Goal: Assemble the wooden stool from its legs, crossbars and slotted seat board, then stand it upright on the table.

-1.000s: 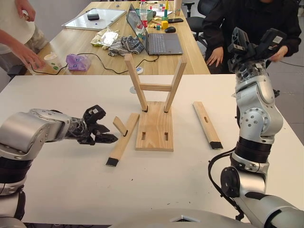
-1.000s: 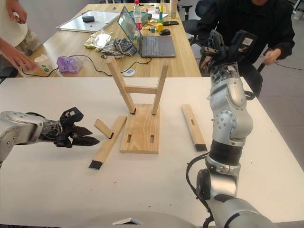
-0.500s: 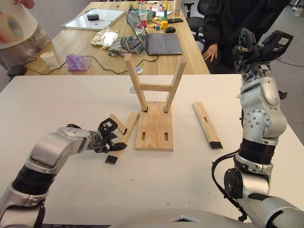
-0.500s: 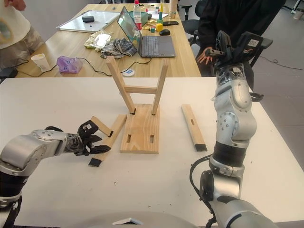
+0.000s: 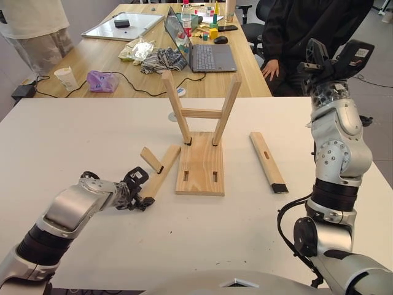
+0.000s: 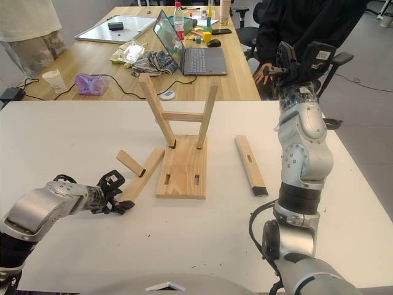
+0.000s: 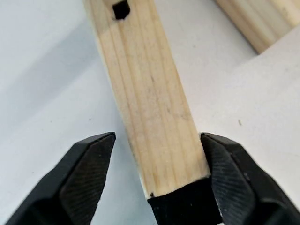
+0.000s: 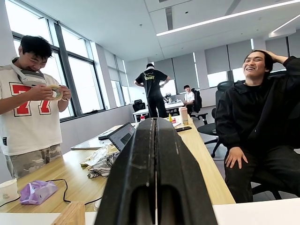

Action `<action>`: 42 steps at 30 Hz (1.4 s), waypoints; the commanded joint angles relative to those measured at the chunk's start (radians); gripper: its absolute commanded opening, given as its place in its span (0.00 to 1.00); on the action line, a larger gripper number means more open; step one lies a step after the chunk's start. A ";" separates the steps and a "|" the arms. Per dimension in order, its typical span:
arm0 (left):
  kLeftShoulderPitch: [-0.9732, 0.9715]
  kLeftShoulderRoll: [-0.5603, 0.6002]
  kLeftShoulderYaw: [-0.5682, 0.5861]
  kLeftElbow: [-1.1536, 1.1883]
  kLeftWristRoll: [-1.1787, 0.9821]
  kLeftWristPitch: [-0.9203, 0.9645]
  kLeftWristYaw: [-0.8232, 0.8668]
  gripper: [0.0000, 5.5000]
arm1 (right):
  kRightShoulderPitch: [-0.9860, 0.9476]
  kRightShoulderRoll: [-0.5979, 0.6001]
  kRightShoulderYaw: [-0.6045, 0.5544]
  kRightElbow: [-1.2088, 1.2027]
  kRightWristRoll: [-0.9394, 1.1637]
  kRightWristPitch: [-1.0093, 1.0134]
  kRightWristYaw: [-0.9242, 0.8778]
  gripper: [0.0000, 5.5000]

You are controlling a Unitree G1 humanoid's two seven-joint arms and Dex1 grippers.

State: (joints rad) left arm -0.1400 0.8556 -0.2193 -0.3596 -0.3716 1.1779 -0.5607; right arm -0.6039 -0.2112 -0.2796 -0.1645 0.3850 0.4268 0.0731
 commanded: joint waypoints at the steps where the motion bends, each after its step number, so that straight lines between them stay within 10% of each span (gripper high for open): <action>1: 0.049 -0.011 -0.004 0.079 0.041 0.005 0.033 0.51 | -0.018 -0.019 0.006 0.002 -0.011 -0.010 0.003 0.00; 13: -0.057 -0.068 0.300 0.203 -0.090 -0.193 -0.092 0.37 | -0.037 -0.046 0.004 0.028 0.014 -0.014 0.040 0.00; 23: -0.222 -0.348 0.525 0.183 -0.232 -0.479 0.000 0.37 | -0.139 -0.047 -0.032 0.129 0.269 0.095 0.217 0.00; 32: -0.395 -0.417 0.506 0.092 -0.659 -0.319 -0.134 0.37 | -0.342 -0.168 -0.048 0.216 0.786 0.581 0.633 0.18; 42: -0.422 -0.409 0.386 0.067 -0.741 -0.280 -0.261 0.37 | -0.425 -0.257 0.009 0.348 0.803 0.706 0.819 0.43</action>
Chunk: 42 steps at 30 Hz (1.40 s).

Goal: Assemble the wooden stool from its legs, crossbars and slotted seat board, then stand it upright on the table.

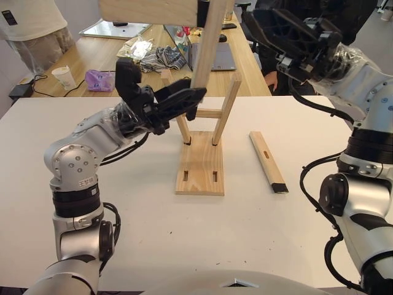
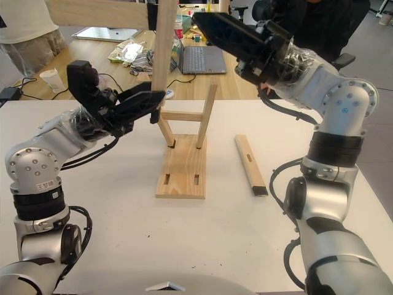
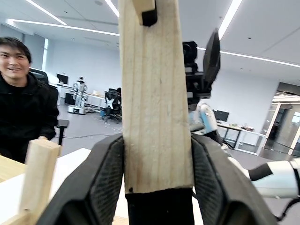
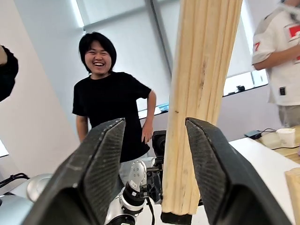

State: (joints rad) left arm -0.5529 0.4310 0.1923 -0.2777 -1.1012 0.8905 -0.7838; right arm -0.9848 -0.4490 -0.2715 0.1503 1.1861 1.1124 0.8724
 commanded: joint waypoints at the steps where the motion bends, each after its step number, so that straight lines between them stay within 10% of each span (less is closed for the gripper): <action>1: -0.003 0.016 -0.032 -0.022 -0.015 0.008 -0.047 0.37 | -0.053 -0.019 0.001 0.046 0.003 0.025 0.028 0.43; 14: 0.044 0.029 -0.146 -0.039 0.058 -0.013 -0.094 0.37 | -0.036 -0.008 0.011 0.006 0.033 0.099 0.053 0.59; 19: 0.048 0.034 -0.184 -0.031 0.169 -0.075 -0.079 0.37 | 0.001 -0.016 0.074 -0.046 -0.042 0.070 0.062 0.41; 28: 0.104 0.062 -0.212 -0.004 0.289 -0.115 -0.082 0.37 | 0.094 0.018 0.049 -0.087 -0.115 -0.100 0.049 0.38; 34: 0.132 0.127 -0.159 0.092 0.312 -0.116 -0.095 0.54 | 0.218 0.078 -0.001 -0.184 -0.117 -0.195 -0.028 0.38; 42: 0.087 0.294 -0.111 0.239 0.359 -0.093 -0.203 0.54 | 0.543 0.111 0.266 -0.450 -0.432 -0.503 -0.031 0.38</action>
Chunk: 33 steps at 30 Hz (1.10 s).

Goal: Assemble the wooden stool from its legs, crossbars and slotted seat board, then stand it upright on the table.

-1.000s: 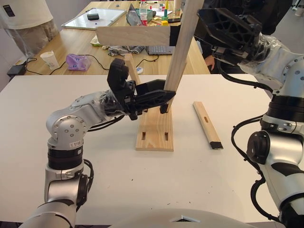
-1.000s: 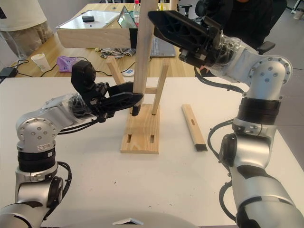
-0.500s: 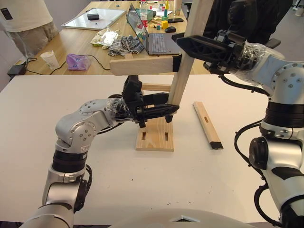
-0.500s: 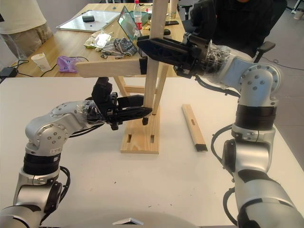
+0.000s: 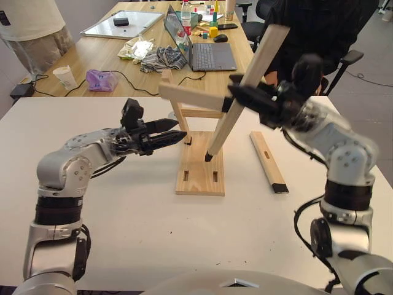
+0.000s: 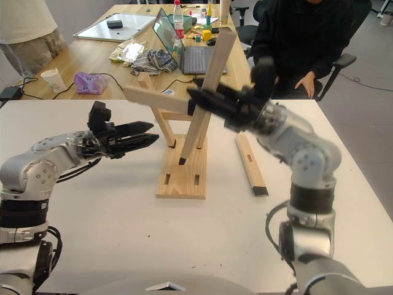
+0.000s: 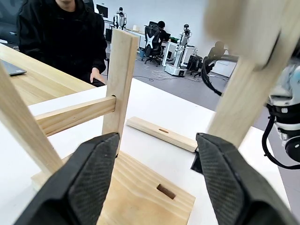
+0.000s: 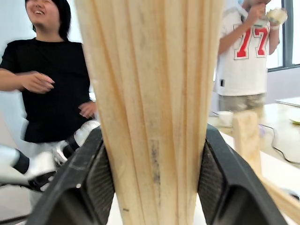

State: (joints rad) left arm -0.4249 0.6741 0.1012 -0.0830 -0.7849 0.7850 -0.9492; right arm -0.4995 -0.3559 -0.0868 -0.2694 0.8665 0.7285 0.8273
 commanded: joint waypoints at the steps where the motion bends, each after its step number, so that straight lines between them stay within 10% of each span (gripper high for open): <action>1: -0.052 0.059 -0.033 0.067 0.061 0.010 -0.045 0.54 | 0.074 0.017 0.112 -0.020 -0.162 -0.169 0.020 0.38; 25: -0.384 0.100 -0.199 0.593 0.371 -0.088 -0.410 0.54 | 0.236 -0.083 0.301 0.221 -0.526 -0.585 0.191 0.38; 33: -0.426 0.094 -0.186 0.607 0.375 -0.064 -0.424 0.54 | 0.224 -0.097 0.135 0.456 -0.273 -0.378 0.292 0.38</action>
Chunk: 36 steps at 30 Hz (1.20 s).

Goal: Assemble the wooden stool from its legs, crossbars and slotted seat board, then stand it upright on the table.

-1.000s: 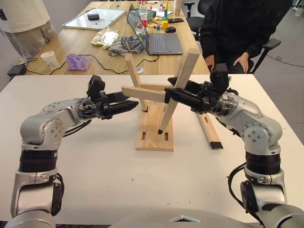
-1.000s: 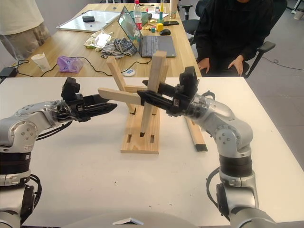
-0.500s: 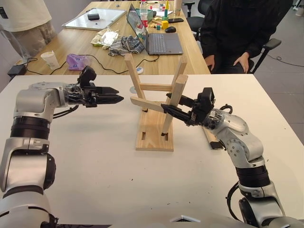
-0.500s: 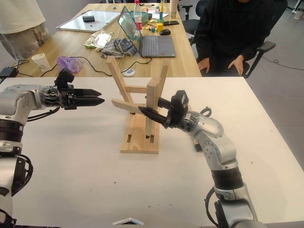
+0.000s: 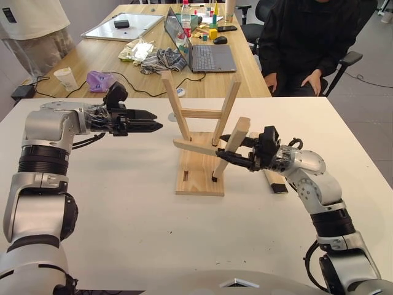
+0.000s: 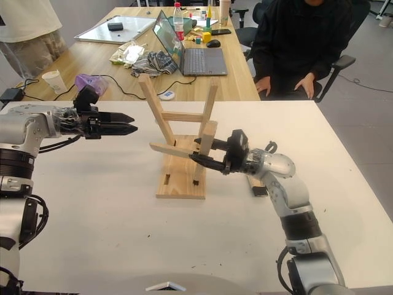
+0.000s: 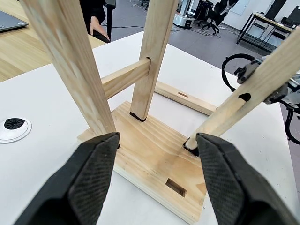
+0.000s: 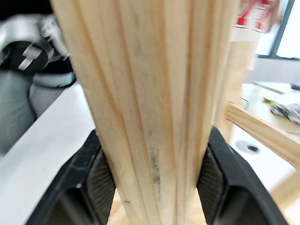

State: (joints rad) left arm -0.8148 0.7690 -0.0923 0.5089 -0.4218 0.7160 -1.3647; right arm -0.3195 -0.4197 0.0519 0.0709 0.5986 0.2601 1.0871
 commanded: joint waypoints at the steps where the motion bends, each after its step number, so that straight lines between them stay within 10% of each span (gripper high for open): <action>1: -0.044 -0.002 0.006 0.020 0.015 0.006 -0.009 0.54 | 0.049 -0.045 0.007 0.155 -0.018 0.087 0.056 0.38; 24: 0.267 -0.113 0.232 -0.340 -0.146 0.167 0.293 0.54 | -0.369 -0.153 0.432 0.373 -0.326 0.097 0.355 0.38; 36: 0.405 -0.212 0.355 -0.439 -0.214 0.147 0.509 0.54 | -0.268 -0.211 0.641 0.329 -0.440 -0.025 0.352 0.38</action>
State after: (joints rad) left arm -0.4380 0.5735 0.2349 0.1035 -0.6215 0.8723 -0.8957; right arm -0.8073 -0.5672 0.4825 0.3206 0.4234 0.1902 1.4489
